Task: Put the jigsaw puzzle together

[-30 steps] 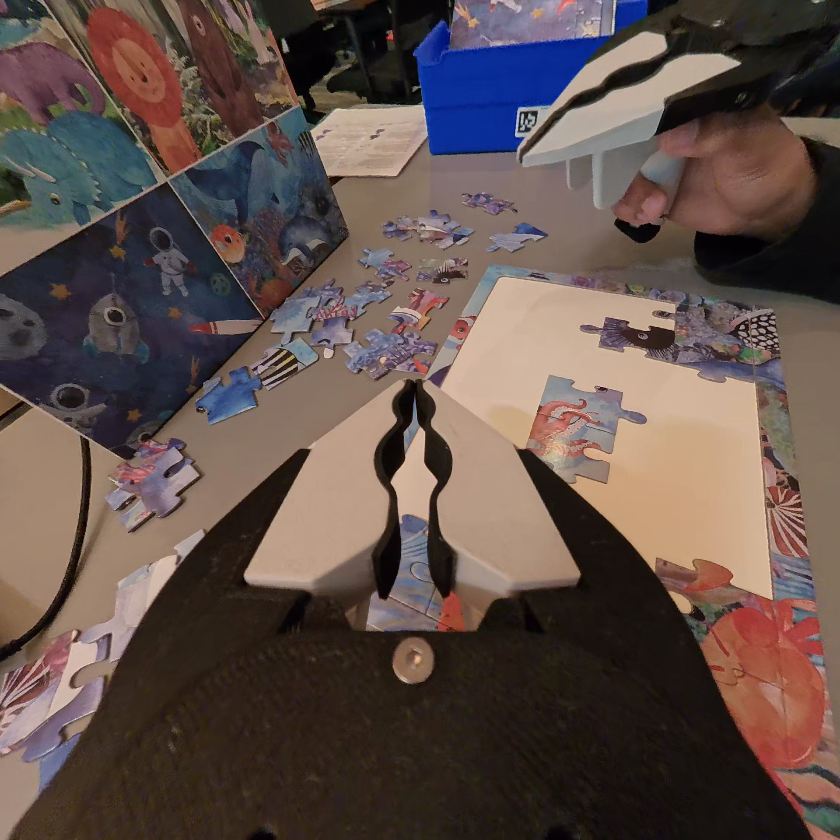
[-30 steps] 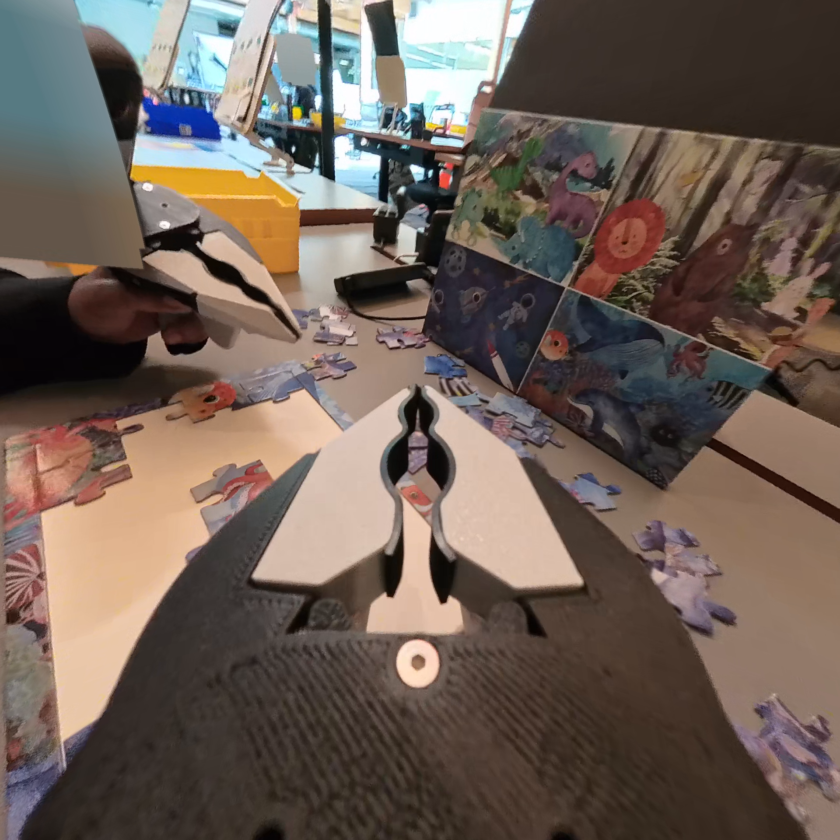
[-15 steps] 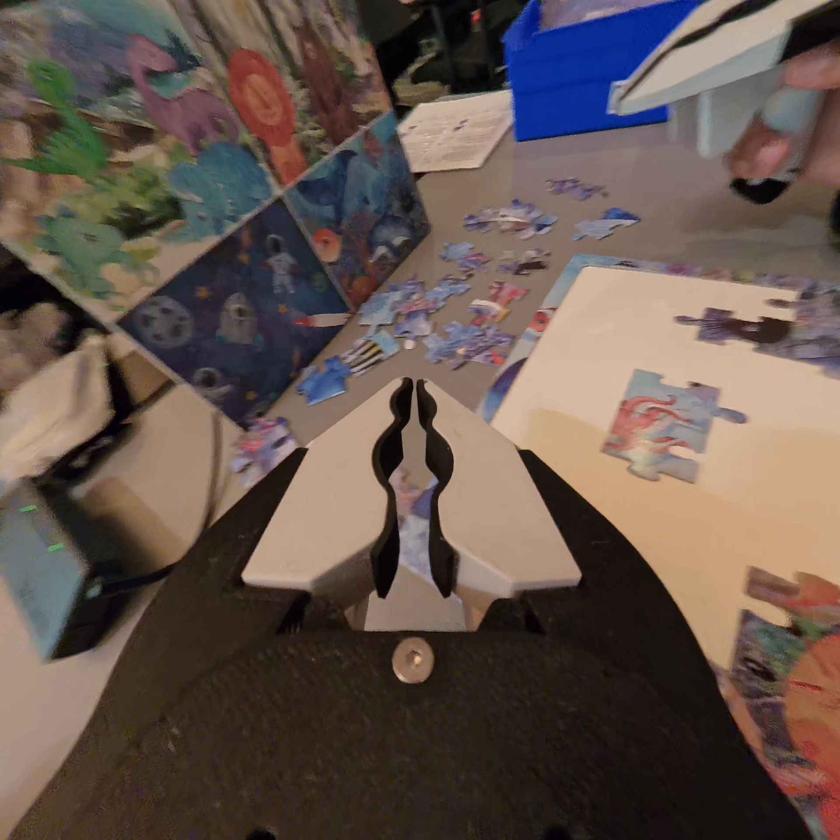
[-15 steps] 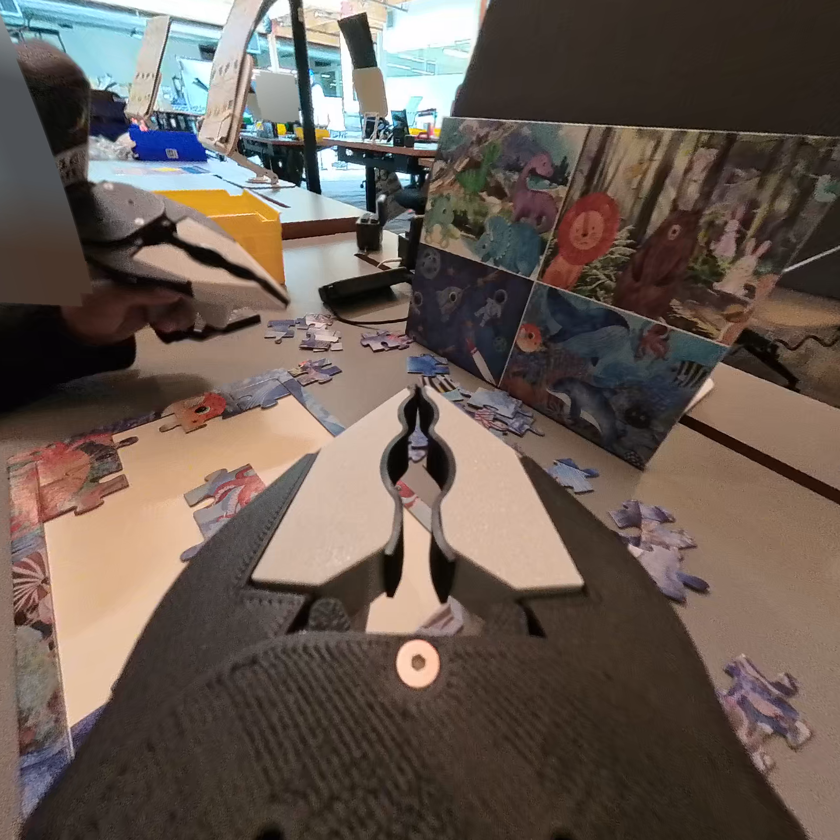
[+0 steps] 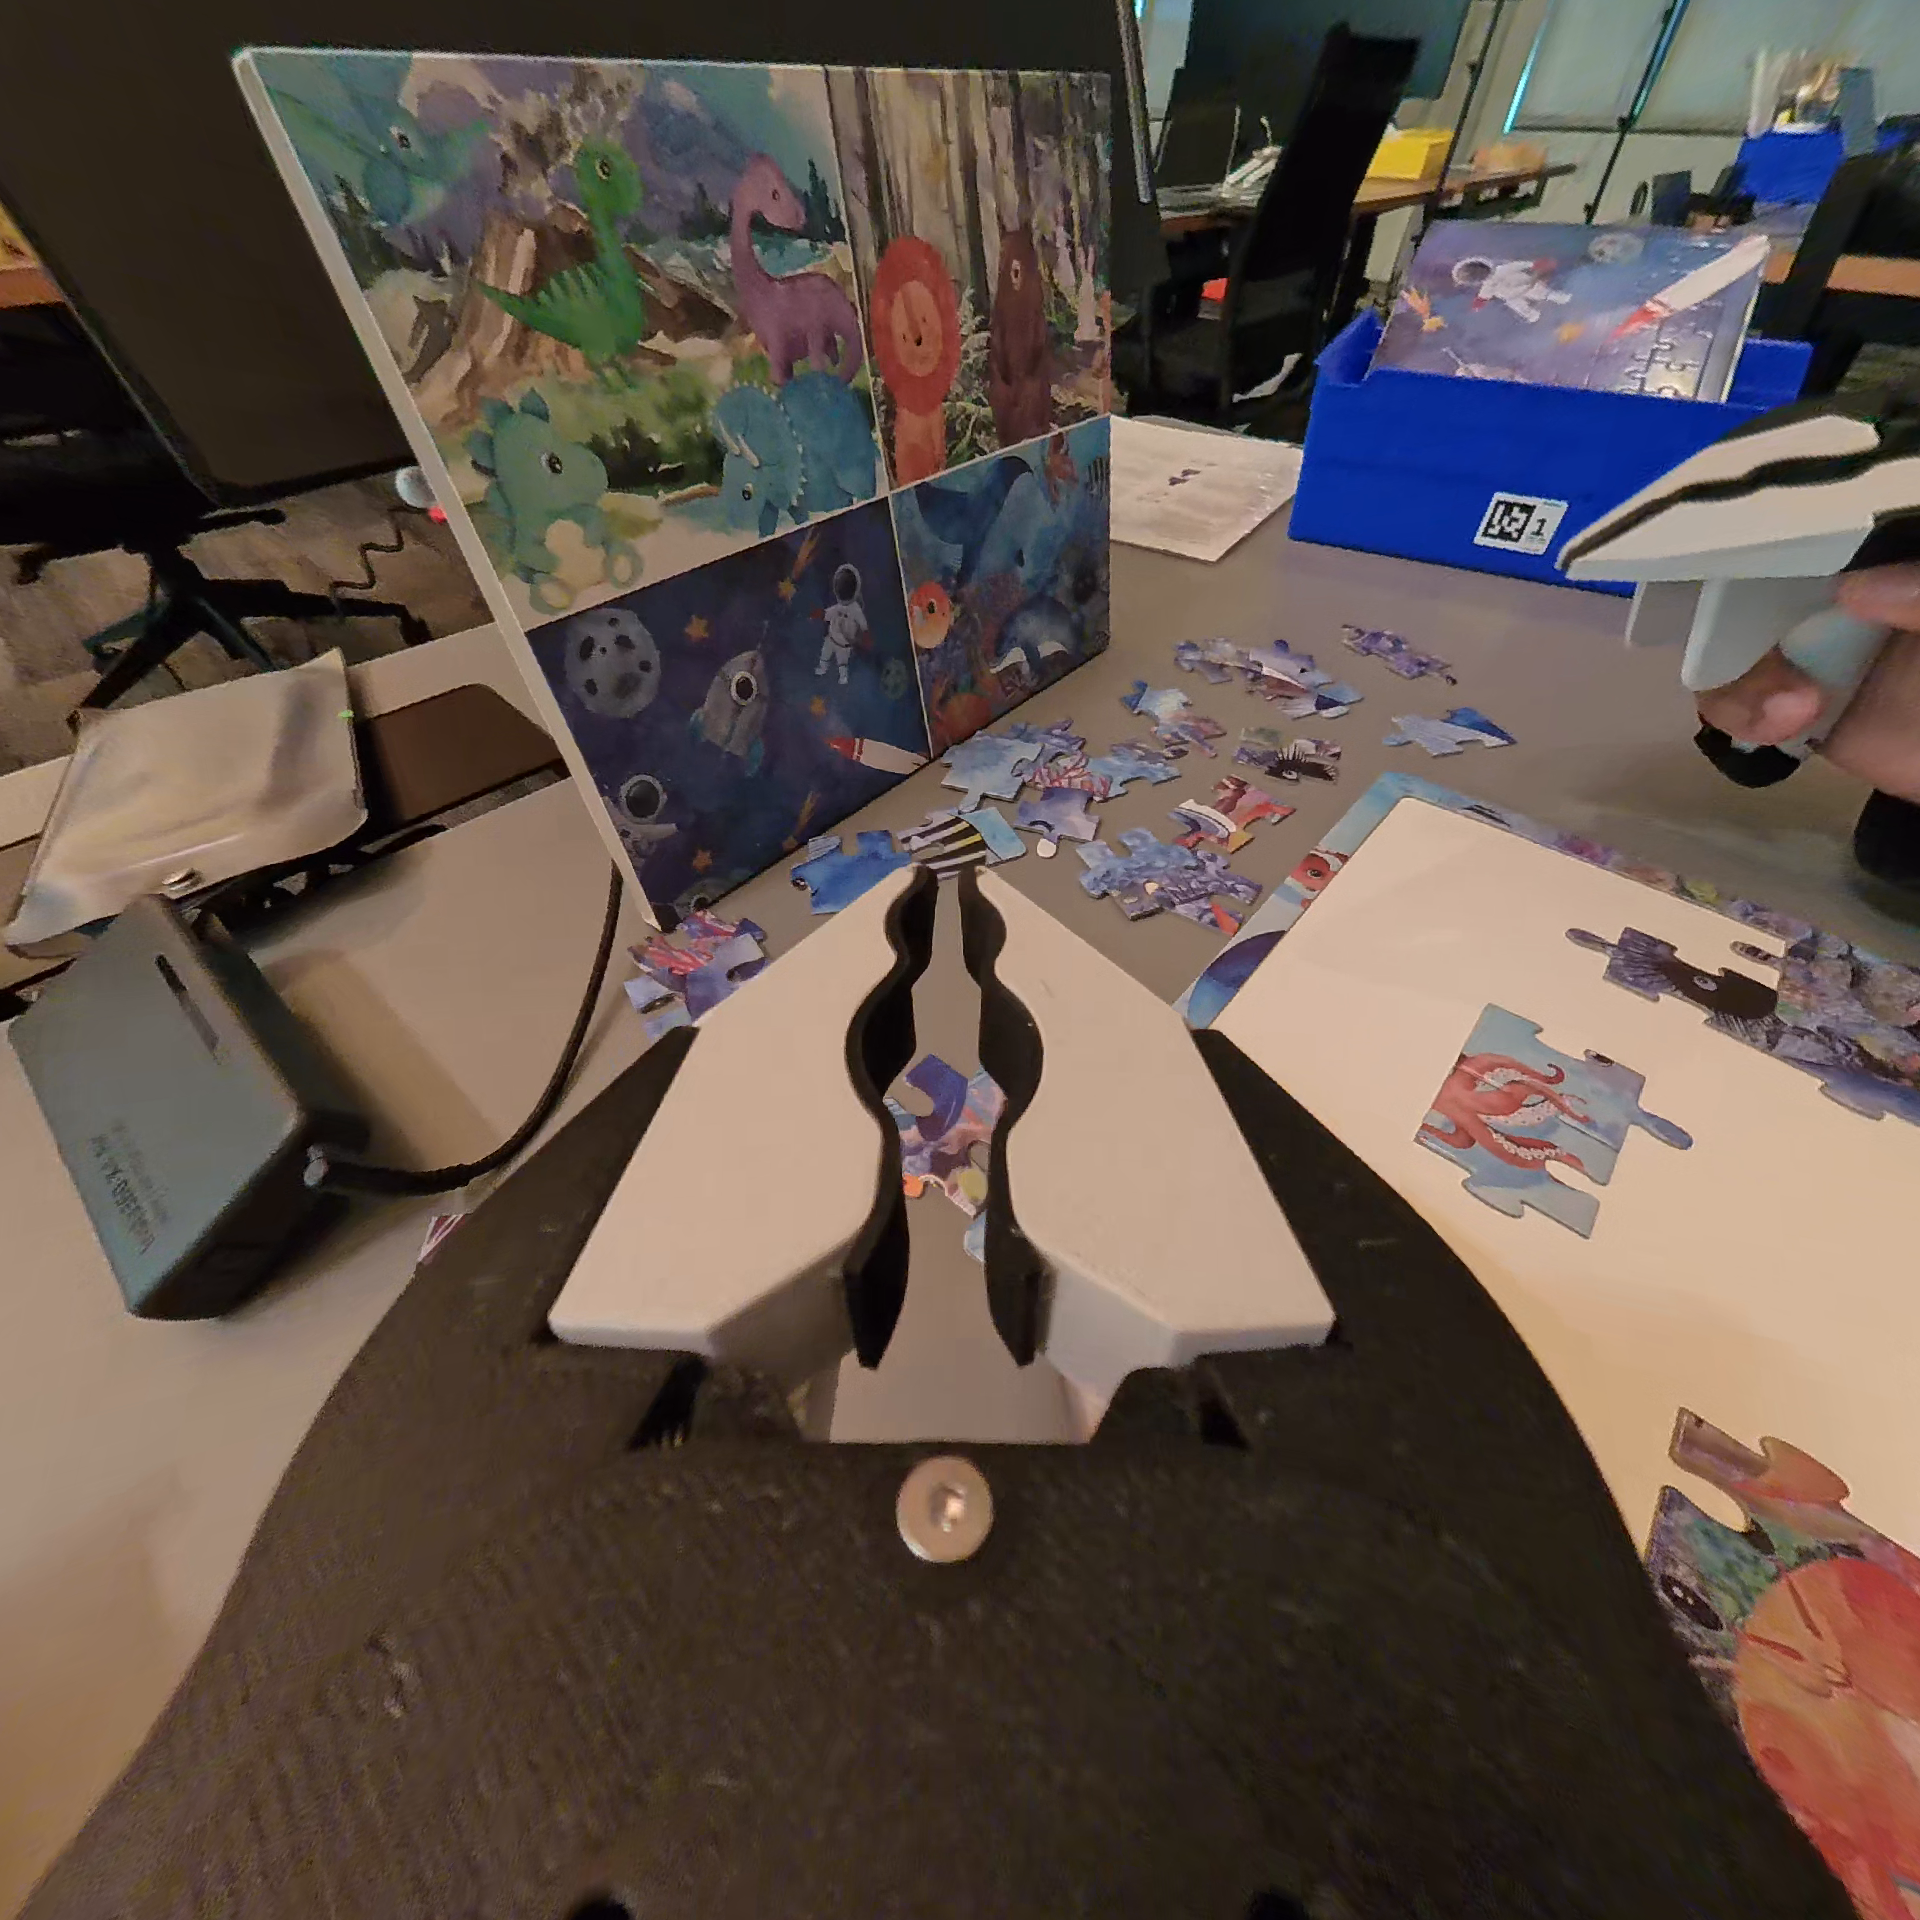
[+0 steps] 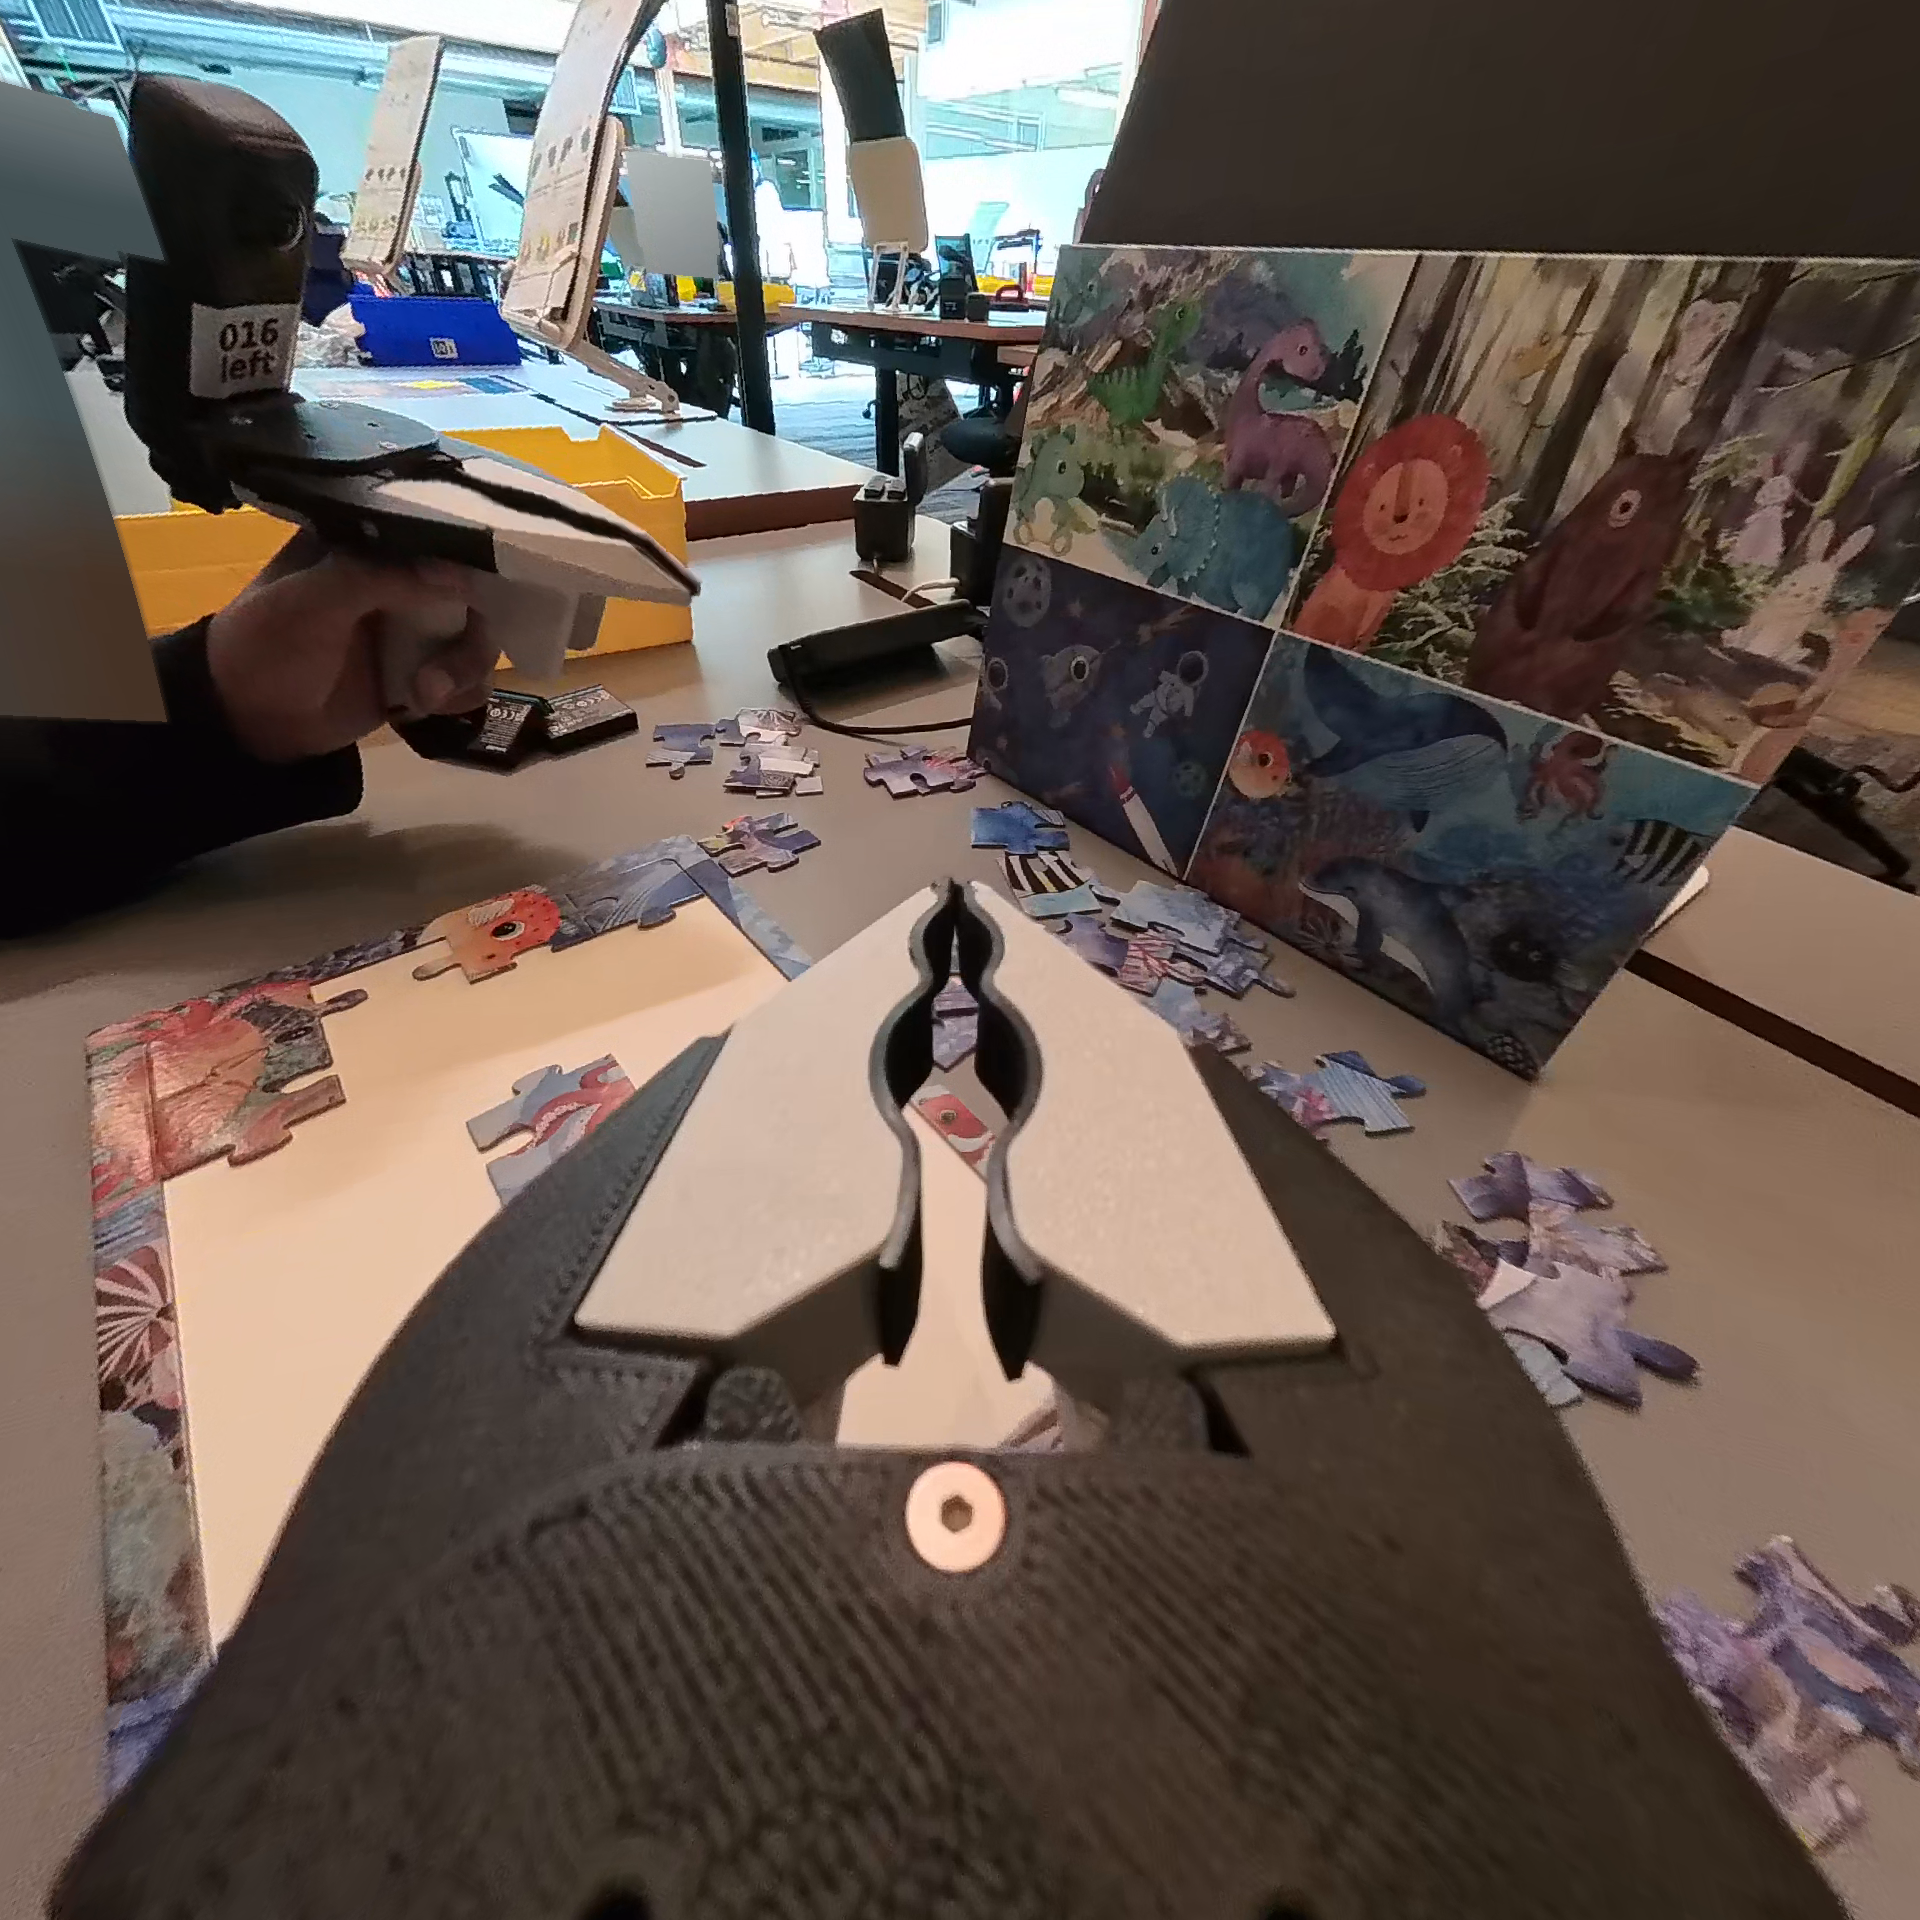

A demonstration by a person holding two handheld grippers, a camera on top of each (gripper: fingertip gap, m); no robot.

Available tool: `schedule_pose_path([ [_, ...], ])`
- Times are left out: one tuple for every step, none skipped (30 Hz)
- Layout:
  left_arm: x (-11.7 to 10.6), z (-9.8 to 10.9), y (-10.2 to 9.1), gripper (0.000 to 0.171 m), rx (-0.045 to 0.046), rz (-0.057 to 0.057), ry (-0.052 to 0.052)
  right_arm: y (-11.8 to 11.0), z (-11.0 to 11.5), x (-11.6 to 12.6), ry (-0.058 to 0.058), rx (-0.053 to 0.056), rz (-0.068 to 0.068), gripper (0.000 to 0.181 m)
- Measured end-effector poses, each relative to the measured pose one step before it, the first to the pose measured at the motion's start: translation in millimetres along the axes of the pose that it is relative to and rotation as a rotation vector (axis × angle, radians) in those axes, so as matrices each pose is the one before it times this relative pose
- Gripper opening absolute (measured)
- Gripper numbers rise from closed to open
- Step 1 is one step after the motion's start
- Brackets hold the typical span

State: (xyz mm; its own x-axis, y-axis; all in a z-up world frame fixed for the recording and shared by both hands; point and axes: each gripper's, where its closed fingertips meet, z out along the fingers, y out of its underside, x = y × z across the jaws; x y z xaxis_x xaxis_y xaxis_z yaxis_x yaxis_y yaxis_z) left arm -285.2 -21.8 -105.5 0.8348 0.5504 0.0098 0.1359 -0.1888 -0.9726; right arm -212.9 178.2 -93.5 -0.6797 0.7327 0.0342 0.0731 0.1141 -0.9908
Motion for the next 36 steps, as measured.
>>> schedule_pose_path([
  [-1.04, -0.48, -0.29, 0.002, 0.00156, -0.0014, -0.0039, 0.59, 0.64, -0.91, -0.0027, -0.003, -0.001, 0.0],
  [-0.9, -0.4, -0.15, 0.002, 0.00115, -0.0013, -0.0032, 0.67, 0.67, -0.75, -0.0023, -0.0036, -0.0015, 0.0],
  [-0.89, -0.37, -0.23, 0.002, 0.00167, -0.0016, -0.0032, 0.7, 0.65, -0.72, -0.0016, -0.0031, -0.0017, 0.0],
  [-0.9, -0.31, -0.19, 0.002, 0.00128, -0.0016, -0.0037, 0.59, 0.59, -0.52, -0.0016, -0.0029, -0.0013, 0.0],
  [-0.94, -0.47, -0.35, 0.002, 0.00115, -0.0018, -0.0027, 0.58, 0.47, -0.51, -0.0013, -0.0027, -0.0008, 0.0],
  [-0.78, -0.41, -0.32, 0.002, 0.00244, -0.0029, -0.0016, 0.29, 0.3, -0.25, -0.0008, -0.0019, -0.0003, 0.0],
  [-0.48, -0.3, -0.4, 0.002, 0.00287, -0.0041, -0.0005, 0.13, 0.19, -0.22, -0.0008, -0.0004, 0.0003, 0.0],
  [-0.29, -0.18, -0.21, 0.002, 0.0019, -0.0038, 0.0002, -0.04, 0.02, -0.2, -0.0009, 0.0003, 0.001, 0.0],
  [-0.34, -0.17, -0.04, 0.002, 0.00057, -0.0021, -0.0007, -0.02, 0.09, -0.01, -0.0009, 0.0001, 0.0014, 0.0],
  [-0.33, 0.0, 0.09, 0.002, 0.00008, -0.0001, -0.0014, 0.16, 0.06, 0.0, -0.0007, -0.0005, 0.0016, 0.0],
  [-0.4, -0.12, -0.14, 0.002, 0.00053, 0.0006, -0.0028, 0.23, 0.09, 0.07, -0.0006, -0.001, 0.0017, 0.0],
  [-0.41, -0.2, -0.12, 0.002, 0.00052, 0.0002, -0.0026, 0.22, 0.09, -0.08, -0.0008, -0.001, 0.0015, 0.0],
  [-0.25, -0.13, -0.17, 0.002, 0.00074, -0.0004, -0.0012, 0.15, 0.12, -0.05, -0.0008, -0.0005, 0.001, 0.0],
  [-0.1, -0.04, -0.15, 0.002, 0.00043, -0.0017, 0.0004, 0.31, 0.23, -0.23, -0.0011, -0.0011, 0.0009, 0.0],
  [-0.14, 0.08, 0.27, 0.002, -0.00074, -0.0028, -0.0002, 0.53, 0.38, -0.25, -0.002, -0.003, 0.0013, 0.0],
  [0.05, 0.47, 0.63, 0.002, -0.00189, -0.0031, 0.0015, 0.83, 0.49, -0.32, -0.0026, -0.0047, 0.002, 0.0],
  [0.77, 0.7, 1.02, 0.003, -0.00373, -0.003, 0.0052, 1.01, 0.59, -0.39, -0.0026, -0.0047, 0.002, 0.0],
  [0.8, 0.9, 1.11, 0.003, -0.00394, -0.0013, 0.0045, 0.81, 0.5, -0.41, -0.0021, -0.0038, 0.0014, 0.0],
  [0.68, 0.84, 1.13, 0.003, -0.00395, 0.001, 0.0017, 0.79, 0.5, -0.32, -0.0017, -0.0037, 0.0009, 0.0],
  [0.84, 0.92, 1.04, 0.003, -0.00497, 0.0027, 0.0019, 0.68, 0.49, -0.41, -0.0015, -0.0036, 0.0005, 0.0],
  [0.93, 0.95, 1.12, 0.003, -0.00571, 0.0032, 0.0024, 0.56, 0.35, -0.33, -0.0013, -0.0034, 0.0, 0.0],
  [0.76, 0.74, 0.87, 0.003, -0.00499, 0.0031, 0.0013, 0.37, 0.32, -0.32, -0.0009, -0.0026, -0.0004, 0.0],
  [0.64, 0.52, 0.7, 0.003, -0.00321, 0.0036, 0.0007, 0.31, 0.22, -0.31, -0.0009, -0.002, -0.0005, 0.0],
  [0.62, 0.57, 0.54, 0.003, -0.00293, 0.0034, 0.001, 0.36, 0.33, -0.28, -0.0014, -0.0025, 0.0001, 0.0],
  [0.5, 0.43, 0.61, 0.003, -0.00332, 0.0021, 0.0009, 0.51, 0.26, -0.29, -0.0017, -0.0028, 0.0005, 0.0],
  [0.25, 0.36, 0.43, 0.003, -0.00171, 0.0012, 0.0004, 0.31, 0.22, -0.27, -0.0013, -0.002, 0.0003, 0.0],
  [0.23, 0.3, 0.22, 0.003, -0.00072, -0.0001, 0.001, 0.26, 0.19, -0.29, -0.001, -0.0016, 0.0001, 0.0],
  [0.3, 0.17, 0.28, 0.003, -0.00099, -0.0014, 0.0023, 0.39, 0.32, -0.21, -0.0013, -0.0019, 0.0005, 0.0],
  [0.21, 0.33, 0.33, 0.004, -0.00095, -0.0015, 0.0018, 0.48, 0.27, -0.29, -0.0016, -0.0026, 0.0009, 0.0],
  [0.3, 0.24, 0.35, 0.004, -0.0008, -0.001, 0.0015, 0.46, 0.34, -0.23, -0.0017, -0.0026, 0.0009, 0.0],
  [0.38, 0.34, 0.37, 0.004, -0.00121, -0.0008, 0.0024, 0.38, 0.19, -0.24, -0.0014, -0.0017, 0.0005, 0.0],
  [0.64, 0.39, 0.46, 0.004, -0.00209, -0.0003, 0.0031, 0.32, 0.23, -0.29, -0.001, -0.0013, 0.0001, 0.0],
  [0.5, 0.48, 0.48, 0.004, -0.0024, 0.0013, 0.0015, 0.24, 0.19, -0.25, -0.0008, -0.0015, -0.0001, 0.0],
  [0.4, 0.36, 0.4, 0.004, -0.00225, 0.0025, 0.0002, 0.37, 0.26, -0.17, -0.0008, -0.0018, -0.0001, 0.0],
  [0.35, 0.35, 0.25, 0.004, -0.00194, 0.0028, 0.0, 0.26, 0.18, -0.12, -0.0007, -0.0016, 0.0002, 0.0],
  [0.29, 0.2, 0.28, 0.004, -0.00187, 0.0022, 0.0001, 0.21, 0.15, -0.19, -0.0007, -0.0011, 0.0003, 0.0],
])
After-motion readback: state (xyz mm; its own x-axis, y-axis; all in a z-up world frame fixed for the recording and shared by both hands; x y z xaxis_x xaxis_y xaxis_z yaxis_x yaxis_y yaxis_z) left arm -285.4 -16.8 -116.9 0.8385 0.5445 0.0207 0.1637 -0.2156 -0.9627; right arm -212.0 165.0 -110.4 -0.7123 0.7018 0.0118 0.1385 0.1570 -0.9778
